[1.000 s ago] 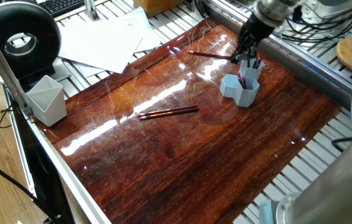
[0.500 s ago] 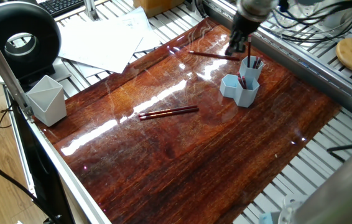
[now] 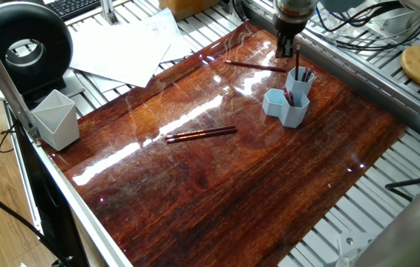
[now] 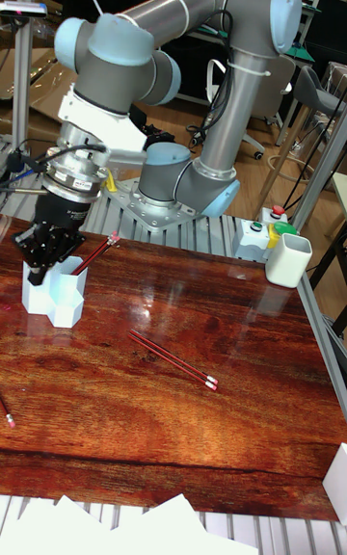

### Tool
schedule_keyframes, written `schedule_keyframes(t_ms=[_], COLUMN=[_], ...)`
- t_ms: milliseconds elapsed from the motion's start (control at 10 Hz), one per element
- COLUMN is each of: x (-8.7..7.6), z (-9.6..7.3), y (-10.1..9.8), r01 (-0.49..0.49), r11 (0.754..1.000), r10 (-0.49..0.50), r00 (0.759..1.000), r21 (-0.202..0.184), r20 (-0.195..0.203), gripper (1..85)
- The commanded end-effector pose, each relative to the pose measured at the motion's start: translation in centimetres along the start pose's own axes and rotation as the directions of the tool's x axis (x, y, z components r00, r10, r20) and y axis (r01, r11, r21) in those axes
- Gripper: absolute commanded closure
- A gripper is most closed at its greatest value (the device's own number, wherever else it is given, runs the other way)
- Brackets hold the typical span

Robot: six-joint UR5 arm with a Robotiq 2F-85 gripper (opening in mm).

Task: Put the pen into the pen holder

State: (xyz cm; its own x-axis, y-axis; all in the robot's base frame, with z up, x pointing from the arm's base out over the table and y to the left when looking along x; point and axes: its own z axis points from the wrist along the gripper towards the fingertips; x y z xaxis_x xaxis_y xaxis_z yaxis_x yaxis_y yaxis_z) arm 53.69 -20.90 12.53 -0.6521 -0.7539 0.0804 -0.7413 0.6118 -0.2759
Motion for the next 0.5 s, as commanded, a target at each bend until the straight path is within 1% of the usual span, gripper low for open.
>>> schedule_keyframes(t_ms=[0, 100, 200, 300, 400], x=[1.9, 1.6, 1.2, 1.3, 2.1], z=[-0.3, -0.3, -0.2, -0.2, -0.3], y=[-1.9, -1.8, -1.1, -0.5, -0.5], r01=[0.097, 0.080, 0.047, 0.006, -0.014], r11=[0.993, 0.995, 0.998, 1.000, 1.000], r10=[-0.091, -0.075, -0.045, -0.005, 0.016], r00=[0.992, 0.994, 0.997, 0.998, 0.996], r21=[0.062, 0.059, 0.036, 0.016, 0.018], r20=[-0.088, -0.077, -0.056, -0.058, -0.088], gripper=[84.7, 84.7, 84.7, 84.7, 84.7])
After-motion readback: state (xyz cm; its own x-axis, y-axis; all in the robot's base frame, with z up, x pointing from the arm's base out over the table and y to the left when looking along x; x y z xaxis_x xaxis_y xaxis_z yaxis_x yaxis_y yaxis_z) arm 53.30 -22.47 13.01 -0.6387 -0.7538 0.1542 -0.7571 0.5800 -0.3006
